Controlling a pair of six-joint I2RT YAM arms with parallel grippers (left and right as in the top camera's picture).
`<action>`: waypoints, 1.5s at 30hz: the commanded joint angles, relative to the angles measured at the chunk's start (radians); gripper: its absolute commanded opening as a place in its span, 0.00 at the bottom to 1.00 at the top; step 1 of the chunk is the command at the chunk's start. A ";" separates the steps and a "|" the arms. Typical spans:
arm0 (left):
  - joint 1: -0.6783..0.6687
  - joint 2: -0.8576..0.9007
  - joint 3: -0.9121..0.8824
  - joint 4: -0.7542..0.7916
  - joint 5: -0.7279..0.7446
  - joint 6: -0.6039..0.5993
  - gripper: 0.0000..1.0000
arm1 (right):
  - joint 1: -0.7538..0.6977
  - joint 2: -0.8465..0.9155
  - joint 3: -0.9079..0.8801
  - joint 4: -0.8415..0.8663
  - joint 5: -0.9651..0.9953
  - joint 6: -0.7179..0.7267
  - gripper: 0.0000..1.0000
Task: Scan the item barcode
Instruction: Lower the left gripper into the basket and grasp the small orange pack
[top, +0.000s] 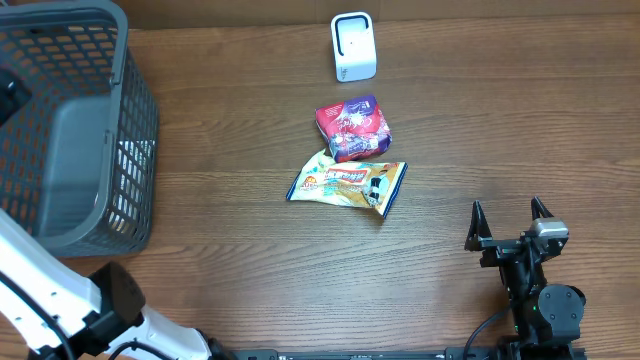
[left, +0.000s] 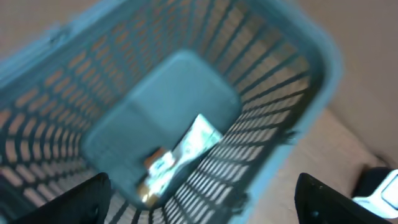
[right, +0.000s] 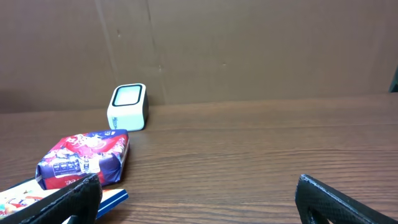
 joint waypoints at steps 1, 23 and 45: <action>0.041 0.003 -0.135 0.011 0.012 -0.026 0.87 | -0.003 -0.010 -0.010 0.005 0.009 -0.007 1.00; 0.049 0.071 -1.004 0.449 -0.065 -0.102 0.85 | -0.003 -0.010 -0.010 0.006 0.009 -0.007 1.00; 0.051 0.071 -1.198 0.787 -0.021 -0.166 0.72 | -0.003 -0.010 -0.010 0.005 0.009 -0.007 1.00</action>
